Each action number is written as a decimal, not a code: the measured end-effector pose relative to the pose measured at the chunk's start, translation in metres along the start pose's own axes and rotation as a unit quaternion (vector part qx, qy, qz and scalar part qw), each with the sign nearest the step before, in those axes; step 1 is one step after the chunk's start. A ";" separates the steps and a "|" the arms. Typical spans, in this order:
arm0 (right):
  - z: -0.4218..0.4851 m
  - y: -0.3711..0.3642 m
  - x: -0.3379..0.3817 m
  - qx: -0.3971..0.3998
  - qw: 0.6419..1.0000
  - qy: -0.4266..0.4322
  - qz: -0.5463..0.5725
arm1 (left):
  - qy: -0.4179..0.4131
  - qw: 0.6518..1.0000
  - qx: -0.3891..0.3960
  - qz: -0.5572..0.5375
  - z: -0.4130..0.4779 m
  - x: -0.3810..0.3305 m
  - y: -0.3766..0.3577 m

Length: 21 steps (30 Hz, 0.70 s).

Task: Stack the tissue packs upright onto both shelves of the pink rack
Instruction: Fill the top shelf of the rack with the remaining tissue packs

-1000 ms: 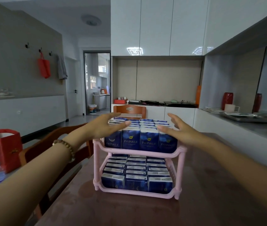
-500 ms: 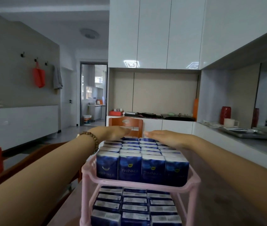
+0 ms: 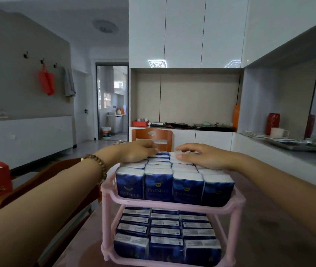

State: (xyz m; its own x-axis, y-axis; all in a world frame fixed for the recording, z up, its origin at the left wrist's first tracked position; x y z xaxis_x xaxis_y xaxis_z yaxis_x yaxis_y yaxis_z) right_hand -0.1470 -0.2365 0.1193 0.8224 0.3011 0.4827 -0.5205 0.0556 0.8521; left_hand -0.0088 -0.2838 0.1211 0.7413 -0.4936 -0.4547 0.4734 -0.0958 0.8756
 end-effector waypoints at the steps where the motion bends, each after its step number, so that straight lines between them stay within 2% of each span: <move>1: -0.004 0.003 0.003 -0.006 1.000 -0.001 -0.001 | 0.001 1.000 -0.002 -0.001 -0.001 -0.001 0.000; 7: -0.034 -0.003 0.020 0.062 0.997 -0.011 -0.035 | -0.003 0.999 0.009 0.053 -0.004 -0.006 -0.007; 10: -0.036 -0.015 0.020 0.065 0.989 0.007 -0.131 | 0.010 0.998 0.014 0.060 -0.002 -0.008 -0.010; 12: -0.032 -0.019 0.010 0.067 0.982 -0.019 -0.174 | 0.011 0.997 0.024 0.073 0.000 -0.015 -0.014; 15: -0.022 -0.016 -0.001 0.058 0.979 -0.039 -0.189 | 0.012 0.996 0.031 0.086 0.002 -0.022 -0.018; 21: -0.009 -0.014 -0.001 0.032 0.986 -0.011 -0.161 | 0.017 0.999 0.001 0.047 0.002 -0.010 -0.015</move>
State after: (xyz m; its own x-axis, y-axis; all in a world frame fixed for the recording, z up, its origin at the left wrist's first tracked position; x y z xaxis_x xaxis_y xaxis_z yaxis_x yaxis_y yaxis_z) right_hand -0.1422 -0.2286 0.1051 0.9481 0.2564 0.1883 -0.2163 0.0856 0.9726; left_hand -0.0242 -0.2795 0.1125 0.7976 -0.4716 -0.3761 0.4006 -0.0519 0.9148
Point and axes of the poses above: each hand's wrist, its own z-axis towards the middle knuckle, its own y-axis out of the back of the hand, x = y × z, the point moved 9 cm from there along z, towards the middle knuckle, and after that the axes turned 7 degrees about -x, right-handed, at the moved point
